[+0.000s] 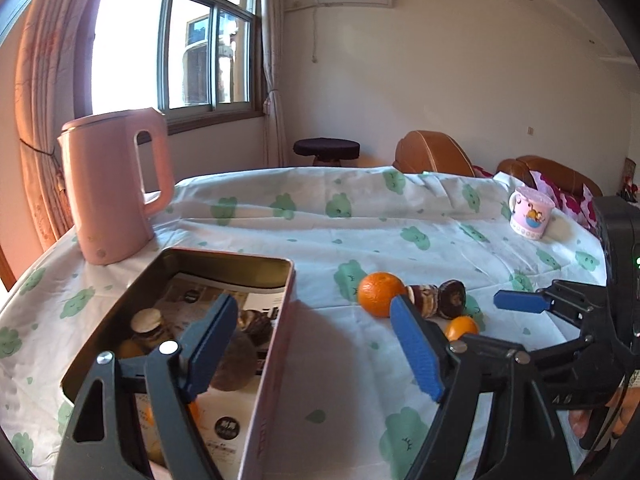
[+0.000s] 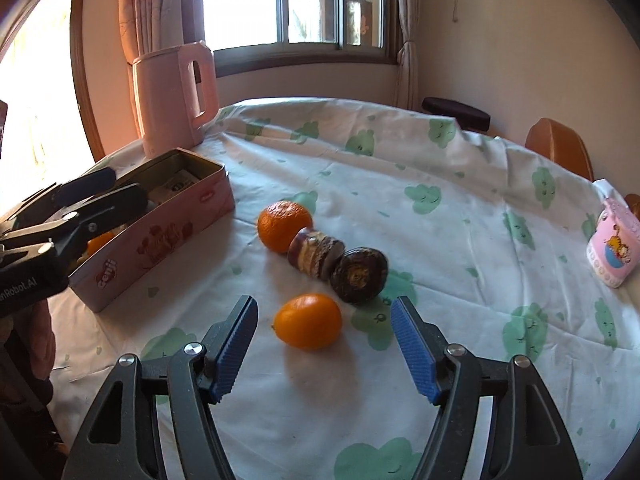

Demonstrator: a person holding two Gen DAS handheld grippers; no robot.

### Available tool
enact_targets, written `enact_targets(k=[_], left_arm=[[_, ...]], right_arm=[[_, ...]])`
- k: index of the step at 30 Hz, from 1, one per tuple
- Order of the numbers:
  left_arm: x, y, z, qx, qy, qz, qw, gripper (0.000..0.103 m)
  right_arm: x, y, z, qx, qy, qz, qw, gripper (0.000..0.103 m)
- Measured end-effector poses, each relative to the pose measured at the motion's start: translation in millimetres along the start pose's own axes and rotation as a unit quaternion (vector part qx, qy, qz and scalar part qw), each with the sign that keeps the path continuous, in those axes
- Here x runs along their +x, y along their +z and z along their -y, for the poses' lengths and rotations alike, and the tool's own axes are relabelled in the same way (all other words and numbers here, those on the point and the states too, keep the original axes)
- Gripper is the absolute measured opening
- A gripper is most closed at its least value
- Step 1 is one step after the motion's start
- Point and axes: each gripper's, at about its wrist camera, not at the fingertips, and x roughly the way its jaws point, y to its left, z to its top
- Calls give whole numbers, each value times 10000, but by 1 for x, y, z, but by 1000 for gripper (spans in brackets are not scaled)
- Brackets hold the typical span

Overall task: Organize fruits
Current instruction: 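Close the right tool on an orange in the pile while the left tool approaches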

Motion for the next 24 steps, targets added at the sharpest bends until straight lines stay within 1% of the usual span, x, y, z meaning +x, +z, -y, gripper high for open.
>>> enact_targets(k=[4,7,8,9,11,15,18,21,23,24], left_arm=[[10,4,5,19,-69,-124,9999,81],[18,7,7,54,-98,-225,9997,81],[21,7,9,71,-102,-264,9996,81],[24,7,10,86,-106,-292,9995,81],[28,8,12,100,-118,-342,9993,81],[37,11,15,101,-170,-449,9988,81],[45,12,21,120,-227,-549,9982,81],[55,14,28,154,-259,-663,9973,79],[63,16,31,151,-236,-727,9970,79],[68,17,33,130,-209,-777,9967,76]], right_arm=[[13,-2,-1,-21,32,-220,9998,70],[24,-1,-2,28,184,-410,9990,70],[27,-1,-1,61,169,-460,9988,64],[30,-1,0,78,154,-489,9987,56],[34,0,0,93,239,-559,9981,45],[28,0,0,32,210,-427,9989,43],[20,2,2,7,54,-226,9997,43],[11,6,12,123,-189,22,9997,43],[6,10,21,232,-439,185,9986,43],[5,12,27,289,-570,252,9976,43]])
